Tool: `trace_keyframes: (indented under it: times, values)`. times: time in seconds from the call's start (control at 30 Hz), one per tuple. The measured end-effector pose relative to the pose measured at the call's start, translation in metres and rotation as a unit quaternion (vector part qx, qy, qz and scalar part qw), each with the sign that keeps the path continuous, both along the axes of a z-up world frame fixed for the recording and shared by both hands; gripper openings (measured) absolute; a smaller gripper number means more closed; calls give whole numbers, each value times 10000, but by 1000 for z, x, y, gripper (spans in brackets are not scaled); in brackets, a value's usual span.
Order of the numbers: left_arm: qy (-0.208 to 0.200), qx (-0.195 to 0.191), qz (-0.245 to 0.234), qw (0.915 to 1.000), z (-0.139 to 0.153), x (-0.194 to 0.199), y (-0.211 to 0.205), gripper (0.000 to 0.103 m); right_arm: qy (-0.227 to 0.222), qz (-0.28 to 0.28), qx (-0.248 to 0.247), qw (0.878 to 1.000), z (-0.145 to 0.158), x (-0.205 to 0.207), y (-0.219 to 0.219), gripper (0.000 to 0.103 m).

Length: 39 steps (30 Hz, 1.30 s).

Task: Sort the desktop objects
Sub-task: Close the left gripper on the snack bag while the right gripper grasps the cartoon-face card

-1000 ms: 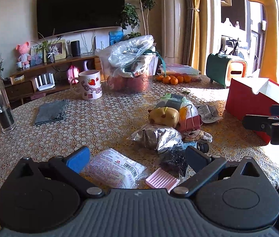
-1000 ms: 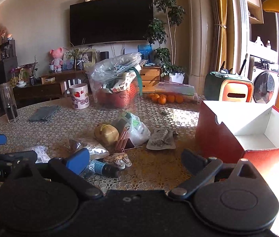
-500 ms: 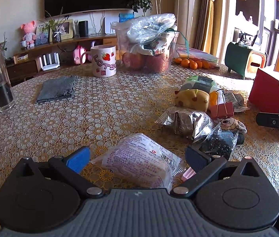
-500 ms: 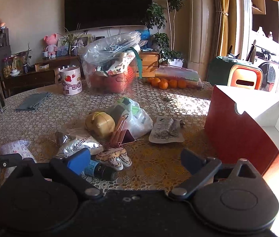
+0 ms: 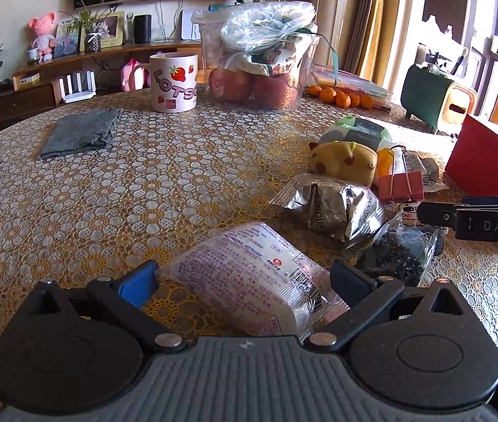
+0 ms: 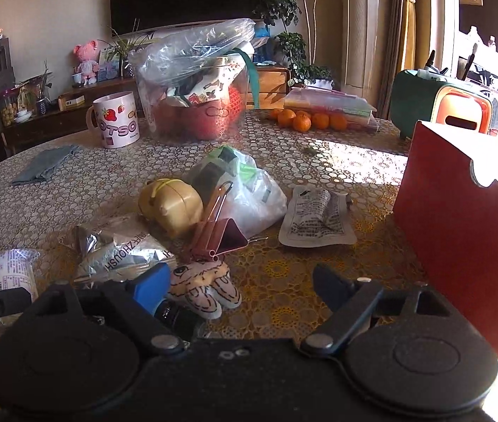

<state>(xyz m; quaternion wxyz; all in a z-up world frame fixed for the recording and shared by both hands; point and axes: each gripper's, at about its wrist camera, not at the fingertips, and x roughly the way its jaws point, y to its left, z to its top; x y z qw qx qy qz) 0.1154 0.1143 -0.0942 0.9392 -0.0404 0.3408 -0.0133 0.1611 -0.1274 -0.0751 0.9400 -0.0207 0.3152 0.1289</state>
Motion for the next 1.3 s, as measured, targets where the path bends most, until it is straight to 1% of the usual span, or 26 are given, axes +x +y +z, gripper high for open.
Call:
trace_keyframes:
  times: [0.07,0.17,0.3,0.43,0.5,0.63,0.7,0.8,0.83,0.87,1.0,1.1,1.3]
  values:
    - [19,-65,-62,10000,-1,4,-6,103,81,44,22,10000,-4,3,2,86]
    - [-7,40,-184,9998,-1,7,-19,103,181,111,77,9997,-8,5,4,83]
    - [-11,64,-303,9995,-1,10,-31,103,248,166,157,9994,-10,7,5,79]
    - [-41,213,-328,9992,-1,12,-41,103,316,198,237,9990,-11,9,7,76]
    - [-42,220,-300,9993,0,12,-42,102,361,231,295,9986,-11,10,8,72]
    - [-70,236,-200,9995,2,11,-42,94,440,315,382,9978,-10,12,11,61]
    - [-83,227,-161,9996,4,9,-42,91,493,360,473,9970,-10,12,11,51]
    - [-97,206,-158,9996,5,6,-42,84,517,389,599,9961,-10,9,9,42]
    - [-93,190,-183,9996,5,5,-43,78,518,383,623,9960,-9,8,9,41]
    - [-89,136,-227,9996,6,5,-44,66,521,372,639,9959,-9,7,8,39]
    - [-77,169,-207,9996,8,4,-48,64,477,293,608,9966,-4,1,4,35]
    - [-29,63,-153,9999,10,4,-47,61,373,278,541,9975,0,-3,-2,35]
    - [-91,68,-101,9999,18,-6,-50,60,179,179,419,9988,10,-16,-18,35]
